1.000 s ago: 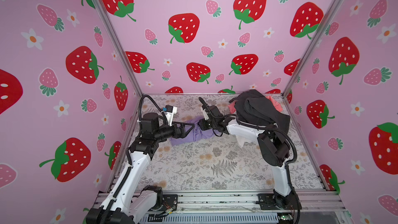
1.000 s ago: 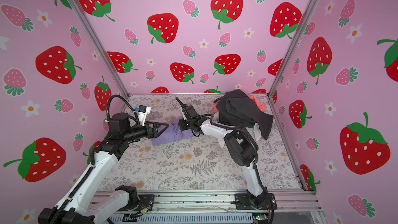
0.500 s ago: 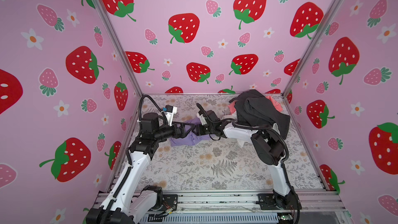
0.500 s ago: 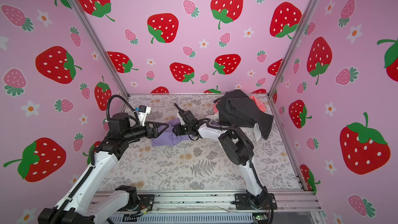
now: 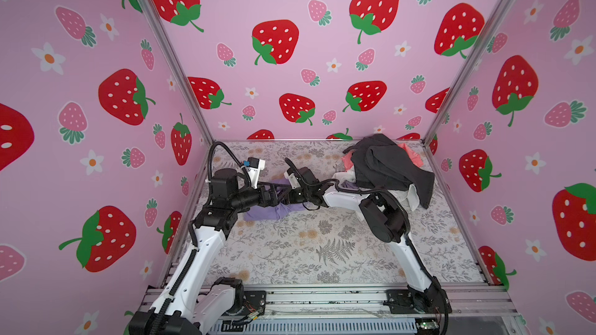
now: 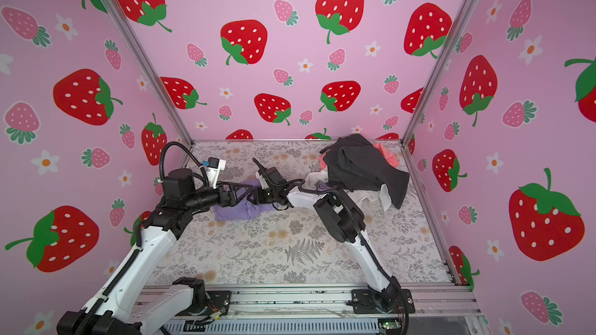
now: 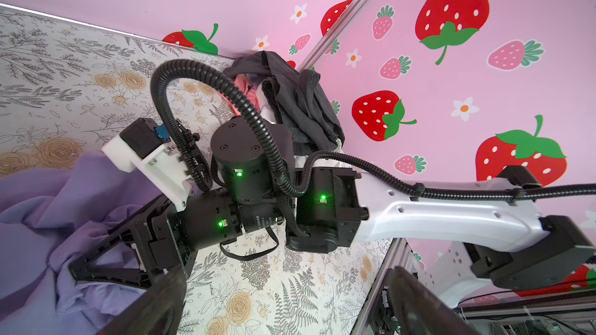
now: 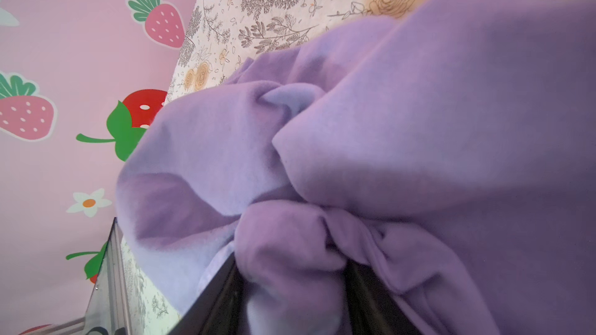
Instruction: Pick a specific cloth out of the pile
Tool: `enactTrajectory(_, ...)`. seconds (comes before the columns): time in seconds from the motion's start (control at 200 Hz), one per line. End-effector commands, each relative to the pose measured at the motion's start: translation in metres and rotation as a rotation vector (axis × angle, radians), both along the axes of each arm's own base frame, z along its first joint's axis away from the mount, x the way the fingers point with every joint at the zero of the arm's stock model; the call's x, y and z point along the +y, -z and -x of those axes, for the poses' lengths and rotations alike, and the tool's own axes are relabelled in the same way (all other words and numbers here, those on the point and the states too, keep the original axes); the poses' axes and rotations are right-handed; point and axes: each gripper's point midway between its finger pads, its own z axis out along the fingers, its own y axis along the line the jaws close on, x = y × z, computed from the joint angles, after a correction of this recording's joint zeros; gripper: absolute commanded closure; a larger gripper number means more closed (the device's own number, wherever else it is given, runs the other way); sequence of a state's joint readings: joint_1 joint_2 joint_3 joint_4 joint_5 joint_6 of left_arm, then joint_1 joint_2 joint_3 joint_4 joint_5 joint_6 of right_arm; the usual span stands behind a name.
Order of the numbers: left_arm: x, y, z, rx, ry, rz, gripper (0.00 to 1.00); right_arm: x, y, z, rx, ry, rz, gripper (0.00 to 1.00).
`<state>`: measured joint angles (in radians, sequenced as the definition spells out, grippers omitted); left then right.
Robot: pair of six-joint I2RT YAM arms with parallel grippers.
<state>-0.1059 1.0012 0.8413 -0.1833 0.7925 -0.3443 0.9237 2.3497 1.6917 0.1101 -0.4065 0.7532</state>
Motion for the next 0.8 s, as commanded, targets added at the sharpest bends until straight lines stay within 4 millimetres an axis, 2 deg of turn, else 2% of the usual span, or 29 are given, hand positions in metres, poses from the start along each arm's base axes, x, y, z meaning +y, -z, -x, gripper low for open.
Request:
enactTrajectory(0.0, -0.001, -0.002, 0.002, -0.026, 0.004, -0.006, 0.01, 0.018, 0.002, 0.000, 0.042, 0.002, -0.046, 0.48)
enactTrajectory(0.38, 0.000, -0.003, 0.002, -0.030, -0.001, -0.013, 0.01, 0.058, -0.002, -0.028, 0.009, -0.001, -0.143, 0.45)
enactTrajectory(0.58, -0.001, -0.009, 0.005, -0.048, 0.009, -0.007, 0.01, 0.081, -0.013, -0.036, -0.012, -0.031, -0.220, 0.42)
enactTrajectory(0.791, -0.001, -0.010, 0.005, -0.051, 0.008, -0.006, 0.01, 0.092, -0.020, -0.048, -0.031, -0.021, -0.294, 0.39)
